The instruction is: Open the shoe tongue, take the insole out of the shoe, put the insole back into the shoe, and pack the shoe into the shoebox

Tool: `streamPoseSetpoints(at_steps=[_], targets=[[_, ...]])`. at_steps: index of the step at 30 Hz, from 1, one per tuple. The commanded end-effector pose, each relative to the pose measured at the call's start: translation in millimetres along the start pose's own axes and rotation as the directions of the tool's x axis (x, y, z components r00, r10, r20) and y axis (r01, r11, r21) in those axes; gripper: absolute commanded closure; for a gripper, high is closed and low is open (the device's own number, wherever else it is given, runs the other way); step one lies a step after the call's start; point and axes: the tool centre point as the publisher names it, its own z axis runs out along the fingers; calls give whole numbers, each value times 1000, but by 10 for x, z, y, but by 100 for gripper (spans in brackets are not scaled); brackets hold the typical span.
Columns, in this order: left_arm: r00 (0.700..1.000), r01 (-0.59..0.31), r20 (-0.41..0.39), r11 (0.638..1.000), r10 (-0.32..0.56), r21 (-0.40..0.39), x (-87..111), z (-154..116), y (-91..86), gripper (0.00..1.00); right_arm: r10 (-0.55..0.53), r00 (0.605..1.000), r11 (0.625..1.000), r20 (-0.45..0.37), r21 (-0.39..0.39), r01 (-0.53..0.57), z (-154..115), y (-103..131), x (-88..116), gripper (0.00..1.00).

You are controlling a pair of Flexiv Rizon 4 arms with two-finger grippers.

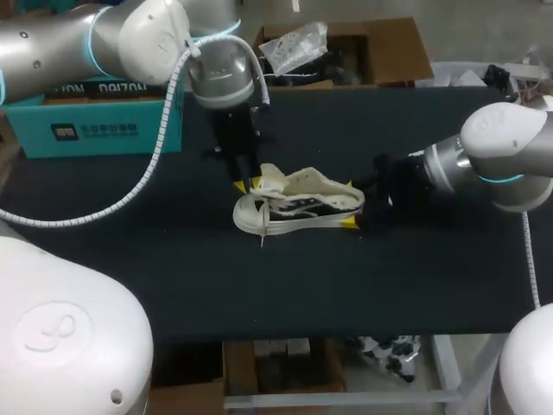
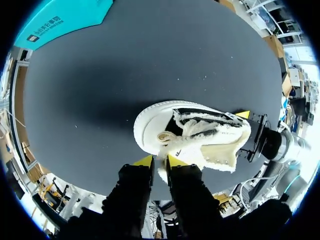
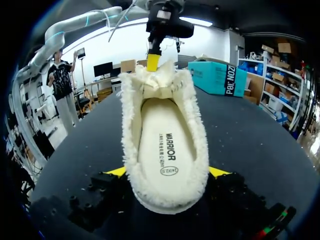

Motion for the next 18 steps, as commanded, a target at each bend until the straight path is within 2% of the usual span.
streamPoseSetpoints(at_steps=[1, 2, 4, 6, 7, 8, 9, 10, 11, 13, 14, 15, 16, 17, 18], targets=[[992, -120, -38, 992, 121, 33, -25, -391, 176, 15, -1, 1000, 1000, 0, -4, 1, 5, -50, -21, 100], [985, -165, -39, 985, 167, 38, -14, -477, 209, 18, -1, 1000, 1000, 0, -4, 1, 5, -50, -21, 100], [970, -243, -8, 968, 244, 62, 23, -637, 257, 44, -1, 1000, 1000, 0, -4, 1, 5, -50, -21, 100], [931, -363, 40, 930, 362, 50, 90, -762, 284, 60, -1, 1000, 1000, 0, -4, 1, 5, -50, -21, 100], [914, -406, 59, 911, 402, 71, 120, -812, 289, 76, -1, 1000, 1000, 0, -4, 1, 5, -50, -21, 100], [876, -479, 88, 876, 474, 55, 164, -854, 290, 100, -1, 1000, 1000, 0, -4, 1, 5, -50, -21, 100], [826, -557, 115, 830, 551, 24, 210, -876, 297, 100, -1, 1000, 1000, 0, -4, 1, 5, -50, -21, 100], [791, -604, 135, 796, 596, 25, 253, -898, 294, 100, -1, 1000, 1000, 0, -4, 1, 5, -50, -21, 100], [690, -713, 165, 701, 705, -16, 295, -902, 304, 100, -1, 1000, 1000, 0, -4, 1, 5, -50, -21, 100], [505, -843, 163, 524, 848, -118, 364, -904, 304, 100, -1, 1000, 1000, 0, -4, 1, 5, -50, -21, 100], [329, -918, 133, 350, 935, -186, 393, -896, 311, 100, -1, 1000, 1000, 0, -4, 1, 5, -50, -21, 100], [138, -960, 51, 147, 989, -238, 424, -895, 293, 100, -1, 1000, 1000, 0, -4, 1, 5, -50, -21, 100], [52, -960, 29, 59, 998, -273, 444, -892, 277, 100, -1, 1000, 1000, 0, -4, 1, 5, -50, -21, 100], [-22, -944, 31, -10, 999, -330, 493, -870, 246, 100, -1, 1000, 1000, 0, -4, 1, 5, -50, -21, 100], [90, -933, 94, 117, 991, -340, 587, -849, 199, 100, -1, 1000, 1000, 0, -4, 1, 5, -50, -21, 100]])
